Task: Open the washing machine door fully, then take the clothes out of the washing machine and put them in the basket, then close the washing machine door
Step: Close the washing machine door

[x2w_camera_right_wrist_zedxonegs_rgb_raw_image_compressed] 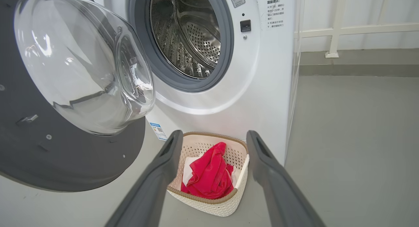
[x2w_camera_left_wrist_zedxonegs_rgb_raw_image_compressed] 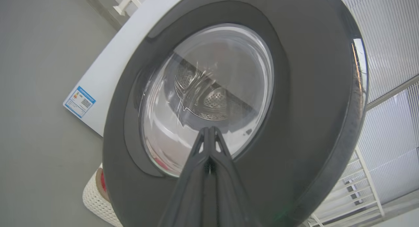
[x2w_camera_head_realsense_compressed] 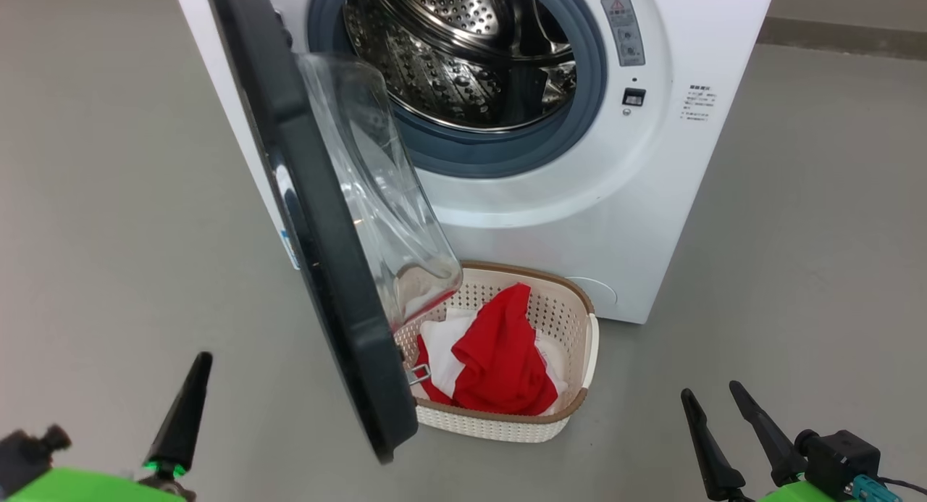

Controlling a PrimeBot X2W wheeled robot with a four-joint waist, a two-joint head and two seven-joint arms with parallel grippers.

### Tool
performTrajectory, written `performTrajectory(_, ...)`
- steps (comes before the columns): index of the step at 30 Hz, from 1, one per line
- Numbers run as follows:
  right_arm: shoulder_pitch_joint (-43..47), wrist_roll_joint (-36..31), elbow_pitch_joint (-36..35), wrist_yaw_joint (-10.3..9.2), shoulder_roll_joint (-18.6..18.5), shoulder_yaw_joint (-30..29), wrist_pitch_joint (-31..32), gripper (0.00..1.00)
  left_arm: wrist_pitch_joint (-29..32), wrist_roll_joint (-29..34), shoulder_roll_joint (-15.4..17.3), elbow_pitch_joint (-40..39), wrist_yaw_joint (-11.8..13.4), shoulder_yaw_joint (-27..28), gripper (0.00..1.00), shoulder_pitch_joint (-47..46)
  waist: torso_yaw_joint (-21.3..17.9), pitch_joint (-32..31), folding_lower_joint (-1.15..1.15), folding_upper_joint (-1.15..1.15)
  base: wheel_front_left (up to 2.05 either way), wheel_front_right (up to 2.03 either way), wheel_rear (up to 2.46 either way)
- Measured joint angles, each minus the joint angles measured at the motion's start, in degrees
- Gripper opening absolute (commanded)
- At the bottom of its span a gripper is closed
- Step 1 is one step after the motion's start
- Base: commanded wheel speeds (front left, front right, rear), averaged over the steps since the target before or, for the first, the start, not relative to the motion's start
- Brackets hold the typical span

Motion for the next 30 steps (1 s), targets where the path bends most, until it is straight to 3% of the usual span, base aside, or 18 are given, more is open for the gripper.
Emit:
performTrajectory(5, -0.10, 0.00, -0.08, 0.00, 0.01, -0.05, 0.01, 1.00, 9.48, -14.85, 2.82, -5.83, 0.01, -0.29, 0.00, -0.54, -0.67, 1.01, 0.00, 0.00, 0.00, 0.00, 0.00)
performTrajectory(9, -0.36, -0.38, -0.14, 0.00, 0.00, -0.02, 0.00, 1.00, 16.82, -20.35, 3.05, -8.79, 0.01, 2.50, 0.00, -0.54, -1.08, 1.82, 0.00, 0.00, 0.00, 0.00, 0.00)
performTrajectory(19, -2.43, -0.40, -0.29, 0.00, -0.14, 0.13, 0.00, 1.00, 26.14, -17.06, -2.19, -10.46, 0.01, 4.41, 0.00, -0.97, -2.17, 3.56, 0.00, 0.00, 0.00, 0.00, 0.00)
performTrajectory(30, -2.79, -0.38, -0.30, 0.00, -0.23, 0.23, 0.00, 1.00, 28.54, -13.62, -5.23, -11.11, 0.03, 4.78, 0.00, -3.58, -3.72, 4.49, 0.00, 0.00, 0.00, 0.00, 0.00)
